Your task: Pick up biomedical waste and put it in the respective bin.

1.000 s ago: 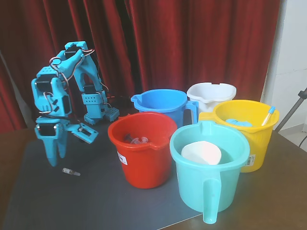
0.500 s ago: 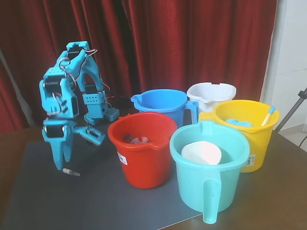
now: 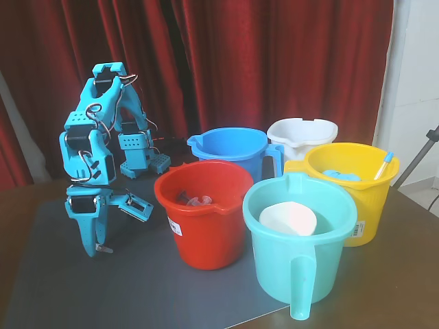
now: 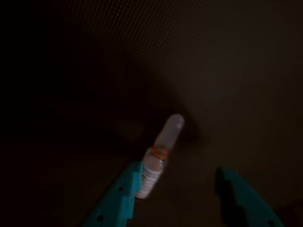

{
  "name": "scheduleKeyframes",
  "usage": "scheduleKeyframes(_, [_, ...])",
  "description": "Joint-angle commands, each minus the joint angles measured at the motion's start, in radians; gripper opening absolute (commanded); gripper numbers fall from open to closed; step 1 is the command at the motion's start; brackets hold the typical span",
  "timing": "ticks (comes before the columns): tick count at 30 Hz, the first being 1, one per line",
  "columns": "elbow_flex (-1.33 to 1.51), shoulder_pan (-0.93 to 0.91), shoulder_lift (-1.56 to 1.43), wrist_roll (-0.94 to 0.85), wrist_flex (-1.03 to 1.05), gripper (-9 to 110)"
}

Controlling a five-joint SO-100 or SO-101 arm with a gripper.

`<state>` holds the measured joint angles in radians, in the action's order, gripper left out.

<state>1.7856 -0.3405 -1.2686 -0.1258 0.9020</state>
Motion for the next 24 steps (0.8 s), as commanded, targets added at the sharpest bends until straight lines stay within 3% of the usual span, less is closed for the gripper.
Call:
scheduleKeyframes(1, [0.008,-0.061,-0.026,-0.031,-0.003,16])
scheduleKeyframes(9, [0.0,-0.137,-0.026,-0.077,-0.006,16])
scheduleKeyframes(24, [0.015,-0.112,-0.026,-0.063,0.003,13])
